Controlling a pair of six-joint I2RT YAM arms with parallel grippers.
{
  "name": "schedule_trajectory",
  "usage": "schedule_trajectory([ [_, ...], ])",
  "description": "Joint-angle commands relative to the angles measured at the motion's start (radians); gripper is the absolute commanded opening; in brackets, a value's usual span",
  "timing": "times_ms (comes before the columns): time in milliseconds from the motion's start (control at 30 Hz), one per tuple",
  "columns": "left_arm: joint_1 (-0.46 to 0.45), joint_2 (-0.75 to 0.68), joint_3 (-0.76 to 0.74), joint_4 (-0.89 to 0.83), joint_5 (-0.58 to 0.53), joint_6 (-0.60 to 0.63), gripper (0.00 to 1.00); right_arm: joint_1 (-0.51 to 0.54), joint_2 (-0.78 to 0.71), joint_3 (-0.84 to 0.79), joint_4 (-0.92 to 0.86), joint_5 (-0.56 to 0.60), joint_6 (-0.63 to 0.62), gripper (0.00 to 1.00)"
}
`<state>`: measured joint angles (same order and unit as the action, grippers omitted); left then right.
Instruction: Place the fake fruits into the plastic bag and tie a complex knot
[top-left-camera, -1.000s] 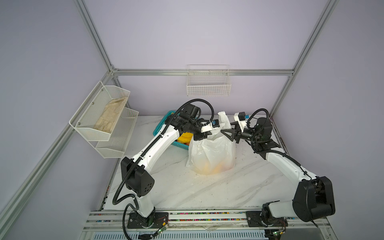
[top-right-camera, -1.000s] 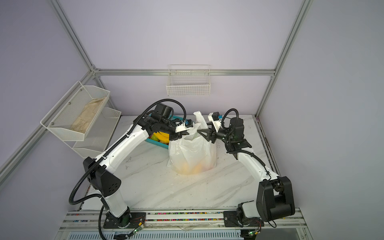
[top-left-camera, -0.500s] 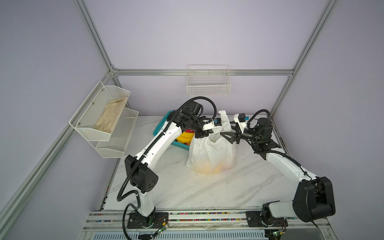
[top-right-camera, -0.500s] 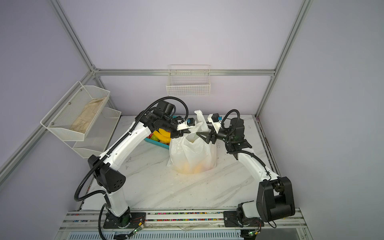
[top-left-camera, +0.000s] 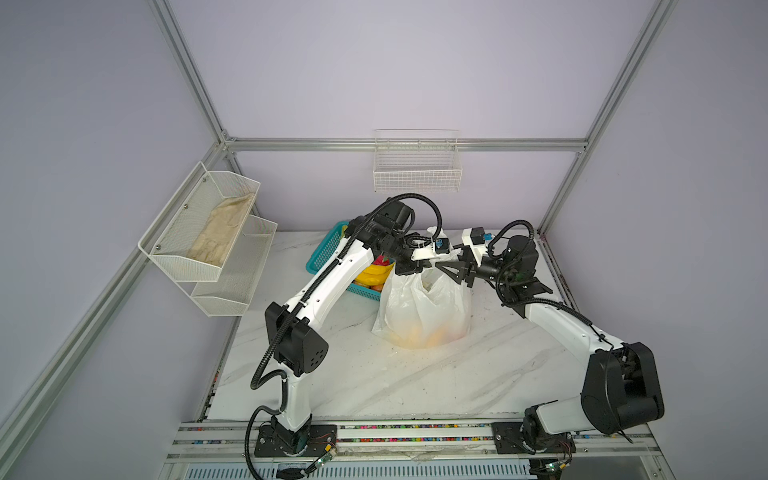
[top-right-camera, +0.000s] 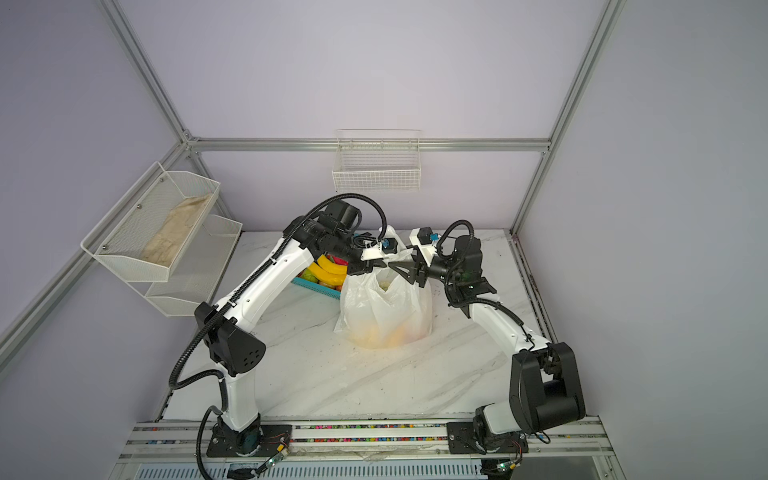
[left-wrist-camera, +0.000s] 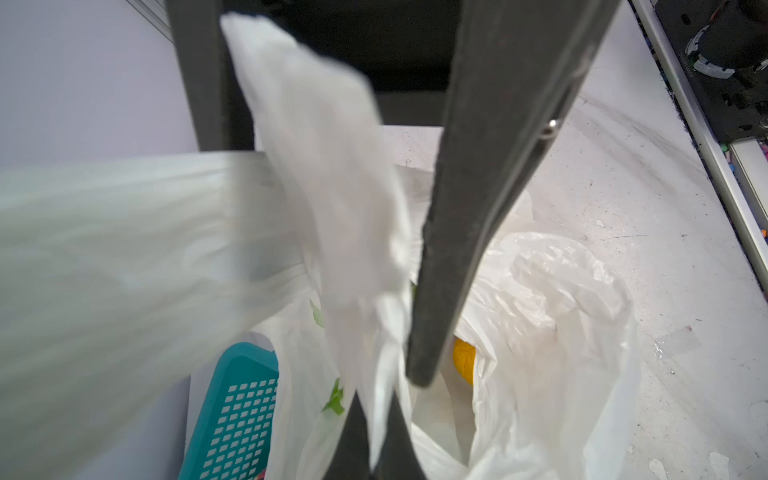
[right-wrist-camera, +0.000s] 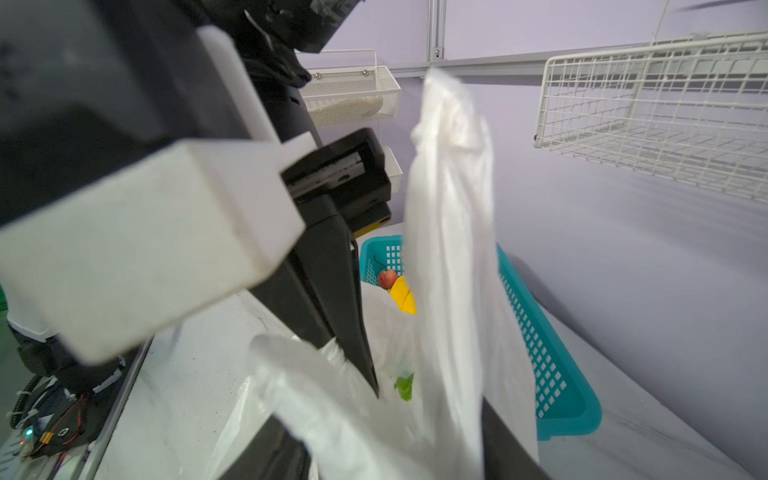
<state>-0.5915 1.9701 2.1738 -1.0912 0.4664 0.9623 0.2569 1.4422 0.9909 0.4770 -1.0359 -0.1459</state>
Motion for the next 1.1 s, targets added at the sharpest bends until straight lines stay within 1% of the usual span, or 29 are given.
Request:
schedule_trajectory([
  [0,-0.002,-0.001,0.093,-0.013,-0.003,0.015,0.0,0.001,0.01,0.022,0.049,-0.006,-0.015,0.41],
  [167,0.002,-0.002,0.093,-0.01,-0.007,-0.005,0.0,0.001,0.002,0.014,0.049,0.015,-0.017,0.11],
  [233,0.012,-0.011,0.089,-0.006,0.003,-0.029,0.06,0.001,-0.008,0.005,0.049,0.025,-0.021,0.03],
  [267,0.021,-0.019,0.084,-0.001,0.017,-0.043,0.14,0.001,-0.014,-0.001,0.049,0.028,-0.021,0.0],
  [300,0.031,-0.032,0.073,0.008,0.038,-0.064,0.24,0.002,-0.02,-0.005,0.046,0.028,-0.021,0.0],
  [333,0.044,-0.045,0.057,0.018,0.069,-0.079,0.3,0.001,-0.024,-0.007,0.043,0.027,-0.021,0.0],
  [400,0.073,-0.09,-0.012,0.077,0.152,-0.123,0.44,0.002,-0.035,-0.018,0.044,0.024,-0.011,0.0],
  [533,0.119,-0.179,-0.178,0.276,0.268,-0.236,0.65,0.004,-0.056,-0.05,0.082,0.003,0.029,0.0],
  [600,0.138,-0.203,-0.221,0.372,0.335,-0.317,0.72,0.007,-0.061,-0.061,0.084,-0.006,0.034,0.0],
  [700,0.144,-0.188,-0.202,0.446,0.421,-0.411,0.77,0.017,-0.06,-0.062,0.074,-0.017,0.034,0.0],
  [767,0.144,-0.159,-0.151,0.453,0.478,-0.455,0.79,0.022,-0.059,-0.064,0.07,-0.021,0.035,0.0],
  [833,0.138,-0.133,-0.106,0.456,0.507,-0.48,0.8,0.027,-0.059,-0.064,0.063,-0.025,0.034,0.0],
  [900,0.127,-0.11,-0.077,0.456,0.513,-0.49,0.8,0.03,-0.062,-0.069,0.061,-0.027,0.034,0.0],
  [967,0.116,-0.094,-0.059,0.457,0.522,-0.491,0.75,0.034,-0.062,-0.073,0.063,-0.027,0.037,0.0],
  [1067,0.108,-0.074,-0.034,0.458,0.531,-0.502,0.65,0.036,-0.057,-0.074,0.054,-0.023,0.032,0.0],
])
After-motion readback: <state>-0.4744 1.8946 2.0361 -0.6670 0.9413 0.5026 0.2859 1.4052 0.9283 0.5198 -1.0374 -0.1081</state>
